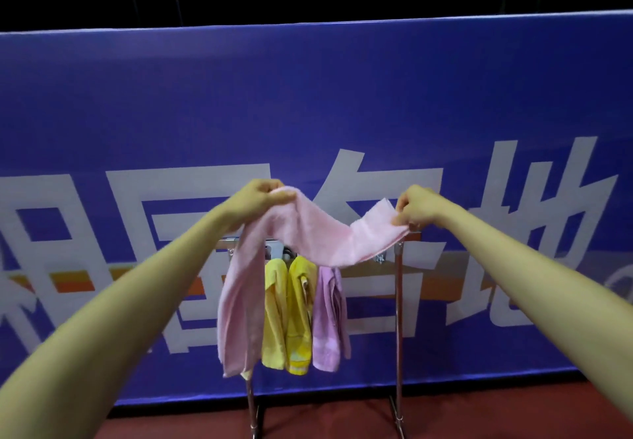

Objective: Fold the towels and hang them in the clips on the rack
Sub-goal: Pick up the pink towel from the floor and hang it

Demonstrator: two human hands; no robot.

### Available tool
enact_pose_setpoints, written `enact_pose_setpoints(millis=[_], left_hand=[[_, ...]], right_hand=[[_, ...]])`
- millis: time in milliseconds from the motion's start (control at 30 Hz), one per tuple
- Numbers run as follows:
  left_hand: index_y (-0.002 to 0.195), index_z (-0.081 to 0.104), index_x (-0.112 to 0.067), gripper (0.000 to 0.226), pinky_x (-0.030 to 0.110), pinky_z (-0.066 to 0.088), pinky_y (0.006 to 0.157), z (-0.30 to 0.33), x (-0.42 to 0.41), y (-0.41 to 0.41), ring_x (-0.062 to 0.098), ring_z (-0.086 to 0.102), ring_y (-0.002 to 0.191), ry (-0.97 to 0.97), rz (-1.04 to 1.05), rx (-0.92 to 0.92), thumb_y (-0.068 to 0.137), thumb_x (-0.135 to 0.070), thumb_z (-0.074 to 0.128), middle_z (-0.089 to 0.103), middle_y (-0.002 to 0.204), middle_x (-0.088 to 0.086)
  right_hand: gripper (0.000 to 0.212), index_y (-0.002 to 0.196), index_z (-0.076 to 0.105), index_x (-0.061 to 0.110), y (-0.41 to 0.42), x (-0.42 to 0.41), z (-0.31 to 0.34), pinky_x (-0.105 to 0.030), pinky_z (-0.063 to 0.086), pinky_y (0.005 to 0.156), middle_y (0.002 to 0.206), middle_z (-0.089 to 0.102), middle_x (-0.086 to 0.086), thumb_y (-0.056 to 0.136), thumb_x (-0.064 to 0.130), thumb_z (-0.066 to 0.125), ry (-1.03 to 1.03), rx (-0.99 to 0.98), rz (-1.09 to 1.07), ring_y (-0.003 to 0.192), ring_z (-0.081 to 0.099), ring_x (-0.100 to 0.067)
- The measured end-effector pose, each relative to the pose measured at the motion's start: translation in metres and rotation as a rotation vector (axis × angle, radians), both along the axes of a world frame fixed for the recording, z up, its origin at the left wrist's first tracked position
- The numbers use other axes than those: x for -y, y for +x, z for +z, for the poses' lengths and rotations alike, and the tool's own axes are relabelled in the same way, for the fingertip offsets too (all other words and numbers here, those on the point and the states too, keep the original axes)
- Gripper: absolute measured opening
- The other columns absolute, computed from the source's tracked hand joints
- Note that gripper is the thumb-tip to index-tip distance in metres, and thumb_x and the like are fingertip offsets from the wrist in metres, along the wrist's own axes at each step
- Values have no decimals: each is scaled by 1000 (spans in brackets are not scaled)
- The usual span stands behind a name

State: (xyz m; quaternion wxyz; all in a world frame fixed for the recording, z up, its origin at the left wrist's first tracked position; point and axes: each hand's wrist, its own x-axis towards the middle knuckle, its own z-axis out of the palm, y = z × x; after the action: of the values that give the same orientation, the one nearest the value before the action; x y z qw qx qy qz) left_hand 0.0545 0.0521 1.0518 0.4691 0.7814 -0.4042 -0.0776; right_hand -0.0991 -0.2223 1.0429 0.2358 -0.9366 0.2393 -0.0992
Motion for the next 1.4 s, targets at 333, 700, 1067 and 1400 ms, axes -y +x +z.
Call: enact_pose_setpoints(millis=[333,700,1067,1400], left_hand=[[84,69,-13,24,25,50,67,69,15,-7,8,58,68,254,-37,355,89,-37,63,64,77,-4],[82,66,-18,16,21,43,62,62,14,-20,5,51,62,384,-116,429,91,-29,60,58,72,-9],[84,71,-8,32,18,50,63,25,-7,-23,9,63,68,269,-159,66,90,-37,60,69,76,0],[104,68,-3,38,29,52,79,7,-16,-21,19,64,86,-23,-224,-202,94,-35,51,69,96,9]], right_hand=[[15,97,67,11,23,-54,-3,-22,42,58,83,65,1,82,8,69,326,338,277,67,55,-9],[18,99,67,10,35,-104,9,-24,42,72,90,65,0,81,12,69,441,362,457,86,56,-12],[30,52,41,17,23,-99,26,-21,25,44,44,34,11,74,0,53,595,529,271,47,31,-7],[17,62,49,16,0,-73,12,-22,27,44,61,42,0,74,6,54,669,280,317,52,39,-13]])
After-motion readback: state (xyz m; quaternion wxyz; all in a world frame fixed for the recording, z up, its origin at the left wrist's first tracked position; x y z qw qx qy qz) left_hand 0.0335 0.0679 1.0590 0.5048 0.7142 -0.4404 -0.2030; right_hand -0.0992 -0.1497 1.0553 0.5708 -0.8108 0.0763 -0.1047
